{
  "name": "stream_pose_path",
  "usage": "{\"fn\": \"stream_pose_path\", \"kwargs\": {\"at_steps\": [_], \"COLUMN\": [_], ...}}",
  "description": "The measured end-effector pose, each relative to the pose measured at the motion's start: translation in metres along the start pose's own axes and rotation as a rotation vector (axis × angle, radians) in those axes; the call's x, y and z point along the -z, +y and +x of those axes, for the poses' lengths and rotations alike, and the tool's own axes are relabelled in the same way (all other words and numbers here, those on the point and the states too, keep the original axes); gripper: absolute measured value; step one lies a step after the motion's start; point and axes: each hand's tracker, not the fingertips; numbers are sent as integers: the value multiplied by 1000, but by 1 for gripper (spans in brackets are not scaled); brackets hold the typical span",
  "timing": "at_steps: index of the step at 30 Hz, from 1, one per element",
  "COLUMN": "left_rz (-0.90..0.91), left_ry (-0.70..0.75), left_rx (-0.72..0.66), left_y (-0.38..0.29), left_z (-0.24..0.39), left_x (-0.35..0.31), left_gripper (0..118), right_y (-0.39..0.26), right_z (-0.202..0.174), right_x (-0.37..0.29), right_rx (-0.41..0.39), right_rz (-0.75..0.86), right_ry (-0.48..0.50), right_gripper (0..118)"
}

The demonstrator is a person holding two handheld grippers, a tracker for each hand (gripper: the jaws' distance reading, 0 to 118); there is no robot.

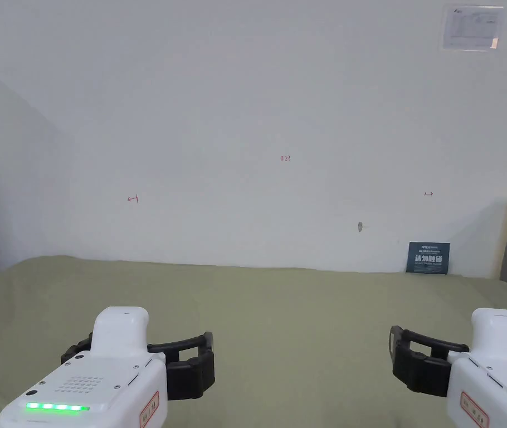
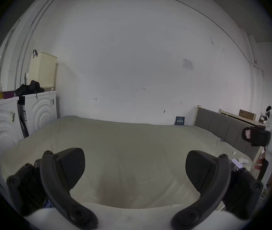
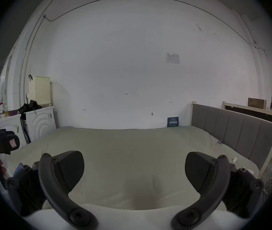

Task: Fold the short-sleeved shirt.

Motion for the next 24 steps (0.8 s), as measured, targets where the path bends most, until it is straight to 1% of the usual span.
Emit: {"fn": "stream_pose_path", "kwargs": {"at_steps": [4,7,11,13,16,24], "left_rz": [8,15,23,18,12,-4], "left_ry": [-7,-10,-6,-8,-15,-10], "left_rx": [13,1,-5,-13,-24,-15], "left_y": [5,10,14,15,15,12], "left_z": [0,-1,0,0,0,3], "left_x": [0,-1,-2,-2,-2,-2], "left_gripper": [118,118,118,118,118,118], "right_y": [9,12,15,16,19,19], "right_z": [2,3,3,4,6,6], "right_x": [-2,-3,-4,-5,-7,-5], "right_rx": [16,31,12,13,48,58], "right_rz": [1,5,17,18,7,-41], "right_ry": [8,33,31,44,64,38], "right_gripper": [118,118,118,118,118,118]}}
